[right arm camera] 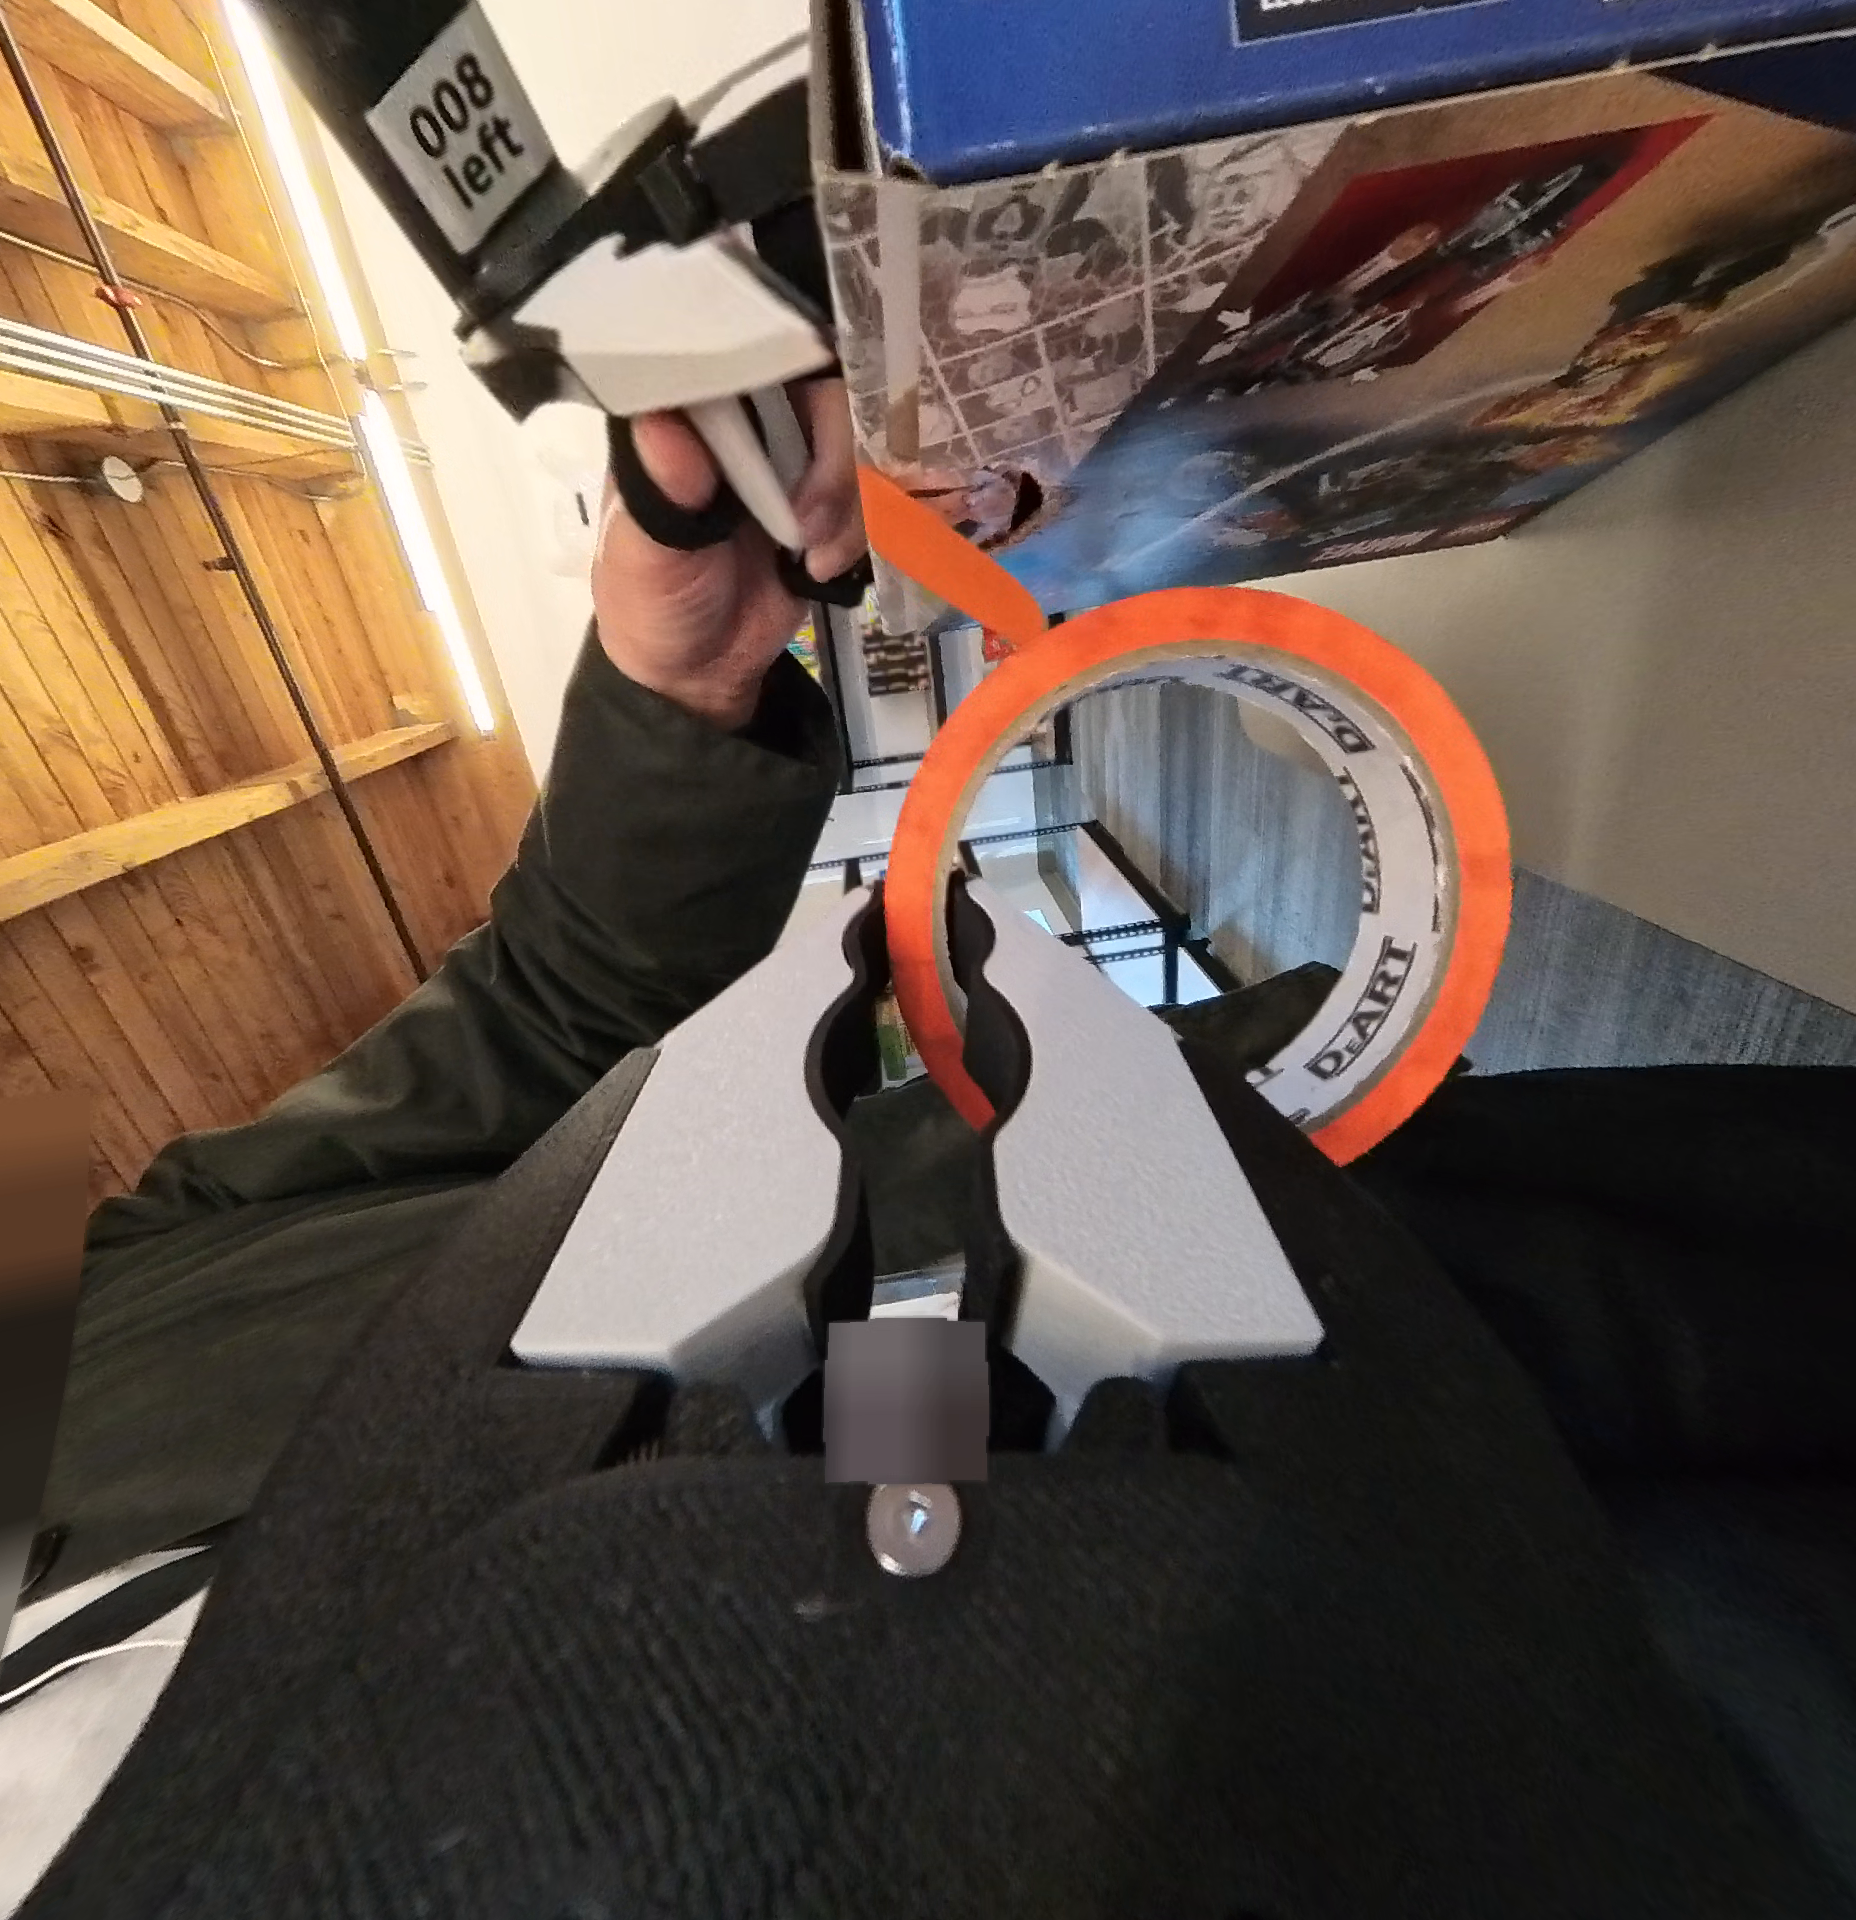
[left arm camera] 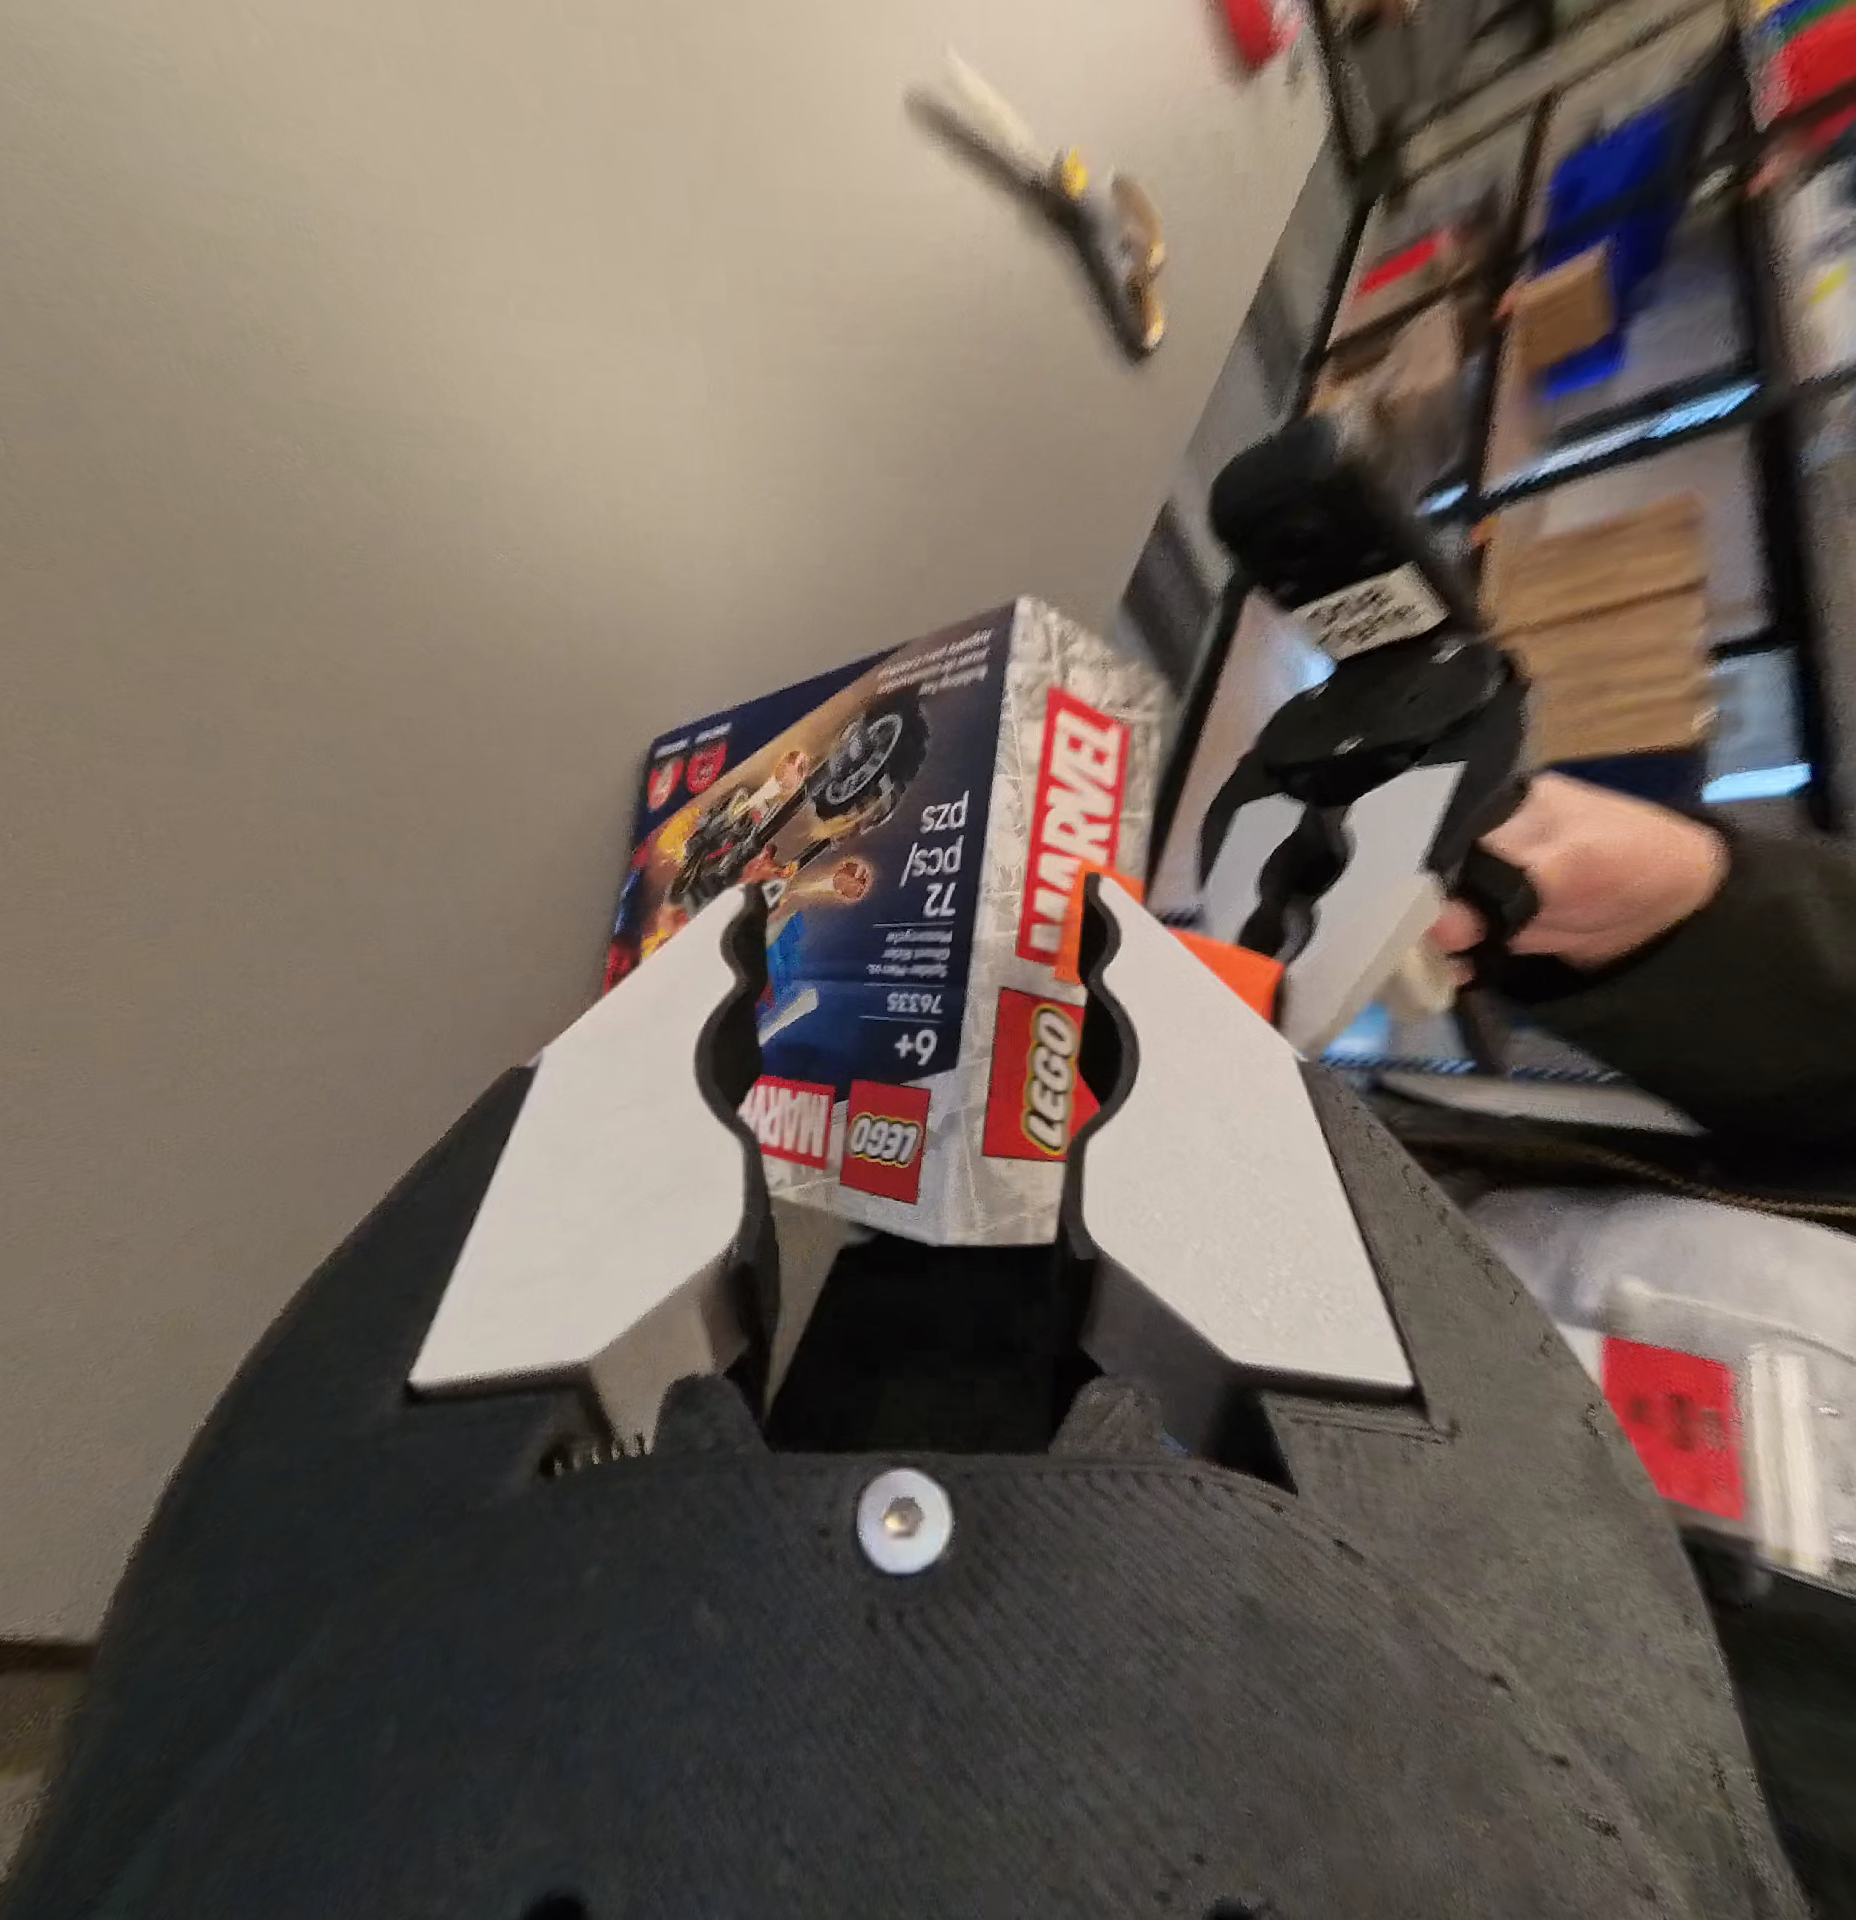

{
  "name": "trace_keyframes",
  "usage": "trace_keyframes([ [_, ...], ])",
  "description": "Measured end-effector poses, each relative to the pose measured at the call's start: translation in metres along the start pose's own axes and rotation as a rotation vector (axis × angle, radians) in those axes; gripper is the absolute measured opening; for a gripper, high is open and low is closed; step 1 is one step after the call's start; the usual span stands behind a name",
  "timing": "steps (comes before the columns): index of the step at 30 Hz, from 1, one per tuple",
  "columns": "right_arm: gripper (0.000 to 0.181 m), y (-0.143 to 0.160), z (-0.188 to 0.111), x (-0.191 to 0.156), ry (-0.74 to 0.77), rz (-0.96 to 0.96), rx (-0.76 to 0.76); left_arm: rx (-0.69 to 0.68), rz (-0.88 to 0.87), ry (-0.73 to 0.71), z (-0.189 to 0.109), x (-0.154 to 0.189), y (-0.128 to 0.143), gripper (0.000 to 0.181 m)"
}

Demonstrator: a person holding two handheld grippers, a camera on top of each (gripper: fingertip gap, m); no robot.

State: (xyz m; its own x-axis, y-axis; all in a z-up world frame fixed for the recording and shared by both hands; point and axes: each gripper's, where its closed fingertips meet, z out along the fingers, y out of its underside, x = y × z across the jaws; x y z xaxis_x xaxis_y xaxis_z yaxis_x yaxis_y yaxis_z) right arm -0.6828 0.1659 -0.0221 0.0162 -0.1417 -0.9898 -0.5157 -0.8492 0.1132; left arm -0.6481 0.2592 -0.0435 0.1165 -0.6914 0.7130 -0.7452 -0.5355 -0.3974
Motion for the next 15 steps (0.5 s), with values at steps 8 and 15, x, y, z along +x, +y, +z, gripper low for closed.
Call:
trace_keyframes([
  [8,0.010,-0.001,-0.003,0.000,-0.003,0.004,0.014,0.018,-0.037,0.021,0.004,0.001,-0.001,0.059],
  [15,0.010,0.000,-0.003,0.001,-0.013,0.014,0.021,-0.040,0.009,0.026,0.006,0.013,0.010,0.072],
])
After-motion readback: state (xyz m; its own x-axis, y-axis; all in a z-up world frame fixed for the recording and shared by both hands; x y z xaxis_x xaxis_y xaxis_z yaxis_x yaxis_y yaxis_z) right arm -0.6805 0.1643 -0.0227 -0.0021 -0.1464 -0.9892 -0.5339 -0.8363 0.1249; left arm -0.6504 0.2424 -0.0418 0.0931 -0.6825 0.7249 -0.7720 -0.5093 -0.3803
